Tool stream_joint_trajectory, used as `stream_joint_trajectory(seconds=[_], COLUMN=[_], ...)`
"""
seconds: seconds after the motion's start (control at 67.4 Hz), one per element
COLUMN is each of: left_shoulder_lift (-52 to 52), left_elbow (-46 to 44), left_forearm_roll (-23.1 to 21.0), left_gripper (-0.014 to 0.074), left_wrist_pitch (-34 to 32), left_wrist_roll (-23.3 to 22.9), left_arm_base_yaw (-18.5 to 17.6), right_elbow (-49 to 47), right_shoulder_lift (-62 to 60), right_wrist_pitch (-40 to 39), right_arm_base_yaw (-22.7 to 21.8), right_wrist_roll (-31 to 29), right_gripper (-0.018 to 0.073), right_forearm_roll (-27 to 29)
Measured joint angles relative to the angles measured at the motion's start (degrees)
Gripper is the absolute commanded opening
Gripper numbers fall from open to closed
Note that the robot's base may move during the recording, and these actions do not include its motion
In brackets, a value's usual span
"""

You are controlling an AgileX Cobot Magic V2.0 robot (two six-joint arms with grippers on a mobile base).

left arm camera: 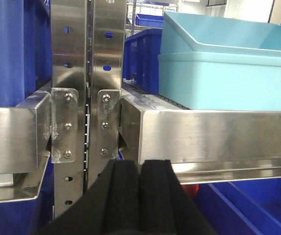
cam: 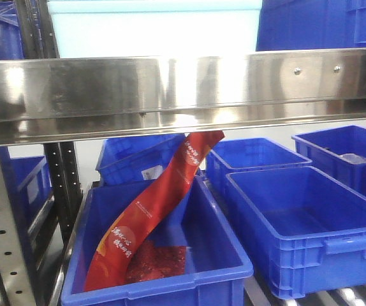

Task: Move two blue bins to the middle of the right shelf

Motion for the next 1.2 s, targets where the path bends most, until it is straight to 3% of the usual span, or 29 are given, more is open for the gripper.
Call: stream_joint_trajectory(seconds=[0.623,0.757,0.89,1.202], left_shoulder_lift=[0.0,0.0,0.0,0.0], left_elbow=[0.0,0.0,0.0,0.0], left_forearm_roll=[0.0,0.0,0.0,0.0], left_gripper=[-0.0111,-0.0111,-0.0111,-0.0111], left_wrist_pitch=[-0.12,-0.12,-0.12,-0.12], left_wrist_roll=[0.0,0.0,0.0,0.0], left_arm_base_yaw=[0.0,0.0,0.0,0.0], right_elbow=[0.0,0.52,4.77,21.4], right_shoulder_lift=[0.0,0.0,-0.83,-11.96], right_wrist_pitch=[0.0,-0.84,-4.98,-11.37], right_arm_base_yaw=[-0.23,-4.69,-11.42,-17.25], right_wrist_roll=[0.0,0.0,-3.68,-4.83], right_gripper=[-0.0162,-0.0162,-0.0162,-0.0162], right_forearm_roll=[0.0,0.55,4.67,8.06])
